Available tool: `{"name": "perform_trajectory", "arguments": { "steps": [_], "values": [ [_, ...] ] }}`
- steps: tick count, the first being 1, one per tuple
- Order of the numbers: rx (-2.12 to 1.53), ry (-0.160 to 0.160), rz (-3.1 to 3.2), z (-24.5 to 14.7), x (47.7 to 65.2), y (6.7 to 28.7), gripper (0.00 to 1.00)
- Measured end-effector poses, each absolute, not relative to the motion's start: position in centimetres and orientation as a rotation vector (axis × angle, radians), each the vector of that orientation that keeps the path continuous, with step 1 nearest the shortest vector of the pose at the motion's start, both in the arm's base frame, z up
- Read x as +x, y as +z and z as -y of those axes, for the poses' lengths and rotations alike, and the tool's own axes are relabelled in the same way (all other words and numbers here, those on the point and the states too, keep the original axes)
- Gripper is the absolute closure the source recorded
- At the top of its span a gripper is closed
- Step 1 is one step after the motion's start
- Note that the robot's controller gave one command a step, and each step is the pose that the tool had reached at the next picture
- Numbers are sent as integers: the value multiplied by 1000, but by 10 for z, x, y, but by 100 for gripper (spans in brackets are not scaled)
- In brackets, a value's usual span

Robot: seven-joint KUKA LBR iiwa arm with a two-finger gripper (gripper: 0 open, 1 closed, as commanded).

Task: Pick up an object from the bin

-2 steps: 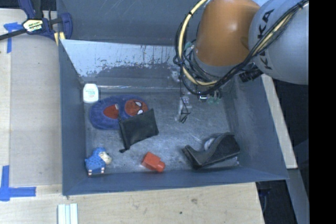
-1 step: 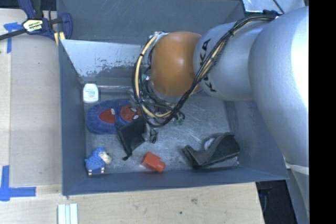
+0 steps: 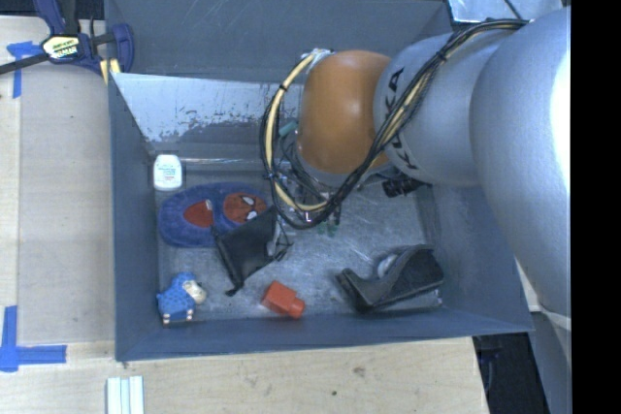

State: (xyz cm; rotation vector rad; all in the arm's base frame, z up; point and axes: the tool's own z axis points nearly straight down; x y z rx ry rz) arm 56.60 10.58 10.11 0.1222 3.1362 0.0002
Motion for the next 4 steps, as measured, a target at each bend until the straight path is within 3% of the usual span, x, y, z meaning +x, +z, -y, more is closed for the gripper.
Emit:
{"name": "perform_trajectory", "arguments": {
  "steps": [1,2,3,4],
  "values": [
    [-204,2,-3129,-136,568,114,0],
    [-313,4,-3115,-110,561,71,0],
    [311,1,-3123,-133,602,71,0],
    [308,1,-3125,-133,602,73,100]
  ]
}}
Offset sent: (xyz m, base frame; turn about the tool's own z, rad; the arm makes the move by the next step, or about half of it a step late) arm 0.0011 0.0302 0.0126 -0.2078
